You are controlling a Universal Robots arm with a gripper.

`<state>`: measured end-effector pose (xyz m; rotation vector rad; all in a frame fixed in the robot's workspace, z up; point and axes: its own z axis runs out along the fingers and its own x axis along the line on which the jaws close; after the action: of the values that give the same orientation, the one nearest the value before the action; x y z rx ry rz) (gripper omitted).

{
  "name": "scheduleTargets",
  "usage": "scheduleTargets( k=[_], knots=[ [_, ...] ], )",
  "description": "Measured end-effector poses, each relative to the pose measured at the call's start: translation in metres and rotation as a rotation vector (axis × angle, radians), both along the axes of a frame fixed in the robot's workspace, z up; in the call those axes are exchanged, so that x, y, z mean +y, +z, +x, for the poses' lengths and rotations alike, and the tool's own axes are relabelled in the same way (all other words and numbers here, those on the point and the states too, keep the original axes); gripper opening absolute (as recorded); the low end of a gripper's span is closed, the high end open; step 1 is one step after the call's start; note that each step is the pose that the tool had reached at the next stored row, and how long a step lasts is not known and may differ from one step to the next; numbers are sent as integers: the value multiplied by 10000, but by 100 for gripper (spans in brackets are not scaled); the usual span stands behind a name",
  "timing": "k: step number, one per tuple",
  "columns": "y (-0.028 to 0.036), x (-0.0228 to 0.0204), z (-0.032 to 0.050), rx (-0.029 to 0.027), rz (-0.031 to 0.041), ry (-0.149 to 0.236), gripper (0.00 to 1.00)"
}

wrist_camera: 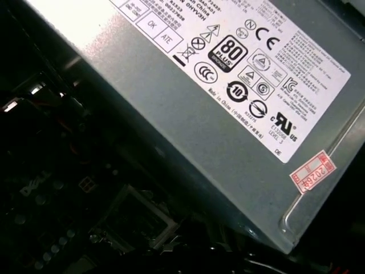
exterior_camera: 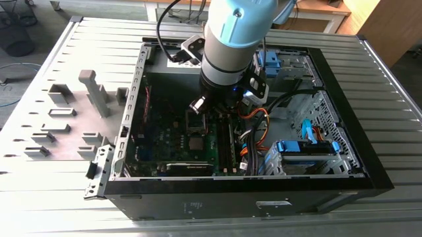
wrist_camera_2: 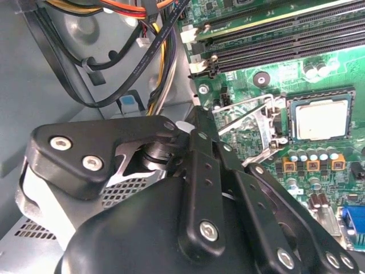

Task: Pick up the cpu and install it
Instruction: 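Close the cpu cover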

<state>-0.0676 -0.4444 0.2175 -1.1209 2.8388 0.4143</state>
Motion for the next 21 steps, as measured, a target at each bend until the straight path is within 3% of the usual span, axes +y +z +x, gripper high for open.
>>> scheduleTargets(
  k=[21],
  knots=[
    [-29,11,-1,0,-1,665,11]
  ],
)
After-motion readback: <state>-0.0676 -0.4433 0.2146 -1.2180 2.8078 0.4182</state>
